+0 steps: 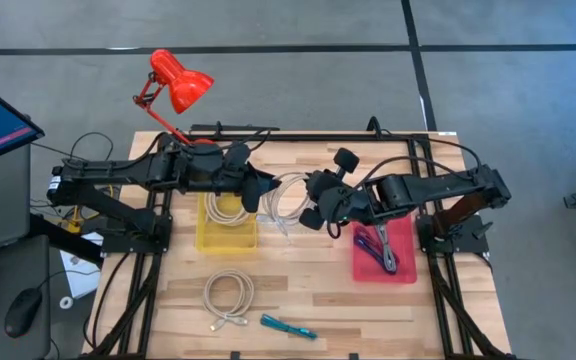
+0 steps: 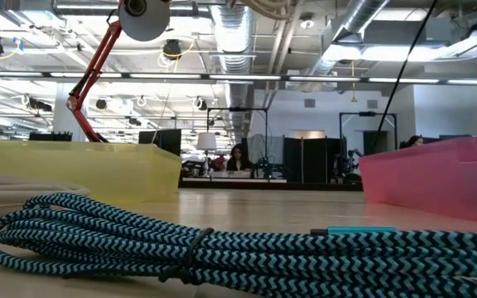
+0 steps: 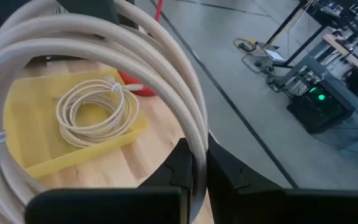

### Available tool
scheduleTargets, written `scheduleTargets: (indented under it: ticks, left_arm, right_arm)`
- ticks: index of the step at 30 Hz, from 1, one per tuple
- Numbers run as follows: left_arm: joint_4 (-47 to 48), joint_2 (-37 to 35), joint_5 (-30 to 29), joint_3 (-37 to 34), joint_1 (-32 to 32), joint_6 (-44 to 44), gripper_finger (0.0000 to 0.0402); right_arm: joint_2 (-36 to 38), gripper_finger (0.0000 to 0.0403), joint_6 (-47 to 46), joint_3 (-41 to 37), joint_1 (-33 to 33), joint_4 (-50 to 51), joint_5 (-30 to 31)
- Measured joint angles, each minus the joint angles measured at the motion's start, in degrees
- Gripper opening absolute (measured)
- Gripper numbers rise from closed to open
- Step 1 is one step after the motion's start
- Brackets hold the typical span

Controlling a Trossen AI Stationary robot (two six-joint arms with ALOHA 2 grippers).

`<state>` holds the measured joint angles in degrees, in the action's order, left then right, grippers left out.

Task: Pick & Place USB Port
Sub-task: Put the brown HDMI cable into the yellow bin

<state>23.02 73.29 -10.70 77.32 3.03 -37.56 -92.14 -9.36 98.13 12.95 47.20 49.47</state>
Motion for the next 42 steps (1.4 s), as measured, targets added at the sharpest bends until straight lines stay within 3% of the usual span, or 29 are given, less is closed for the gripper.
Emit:
scheduleTargets:
  ticks: [22,31,42]
  left_arm:
    - [0.02,-0.05,0.02,0.02,-0.02,1.29,0.0102]
    - [0.11,-0.05,1.73,0.02,-0.02,3.94,0.0016]
    - [0.31,-0.01,1.7,0.02,0.04,6.24,0.0015]
  right_arm:
    - [0.0,0.0003,0.96,0.0,-2.55,-3.58,1.8]
    - [0.0,0.0004,1.18,0.0,-2.58,-3.57,1.97]
    - [0.02,0.0081,5.24,0.05,-1.33,-3.71,1.91]
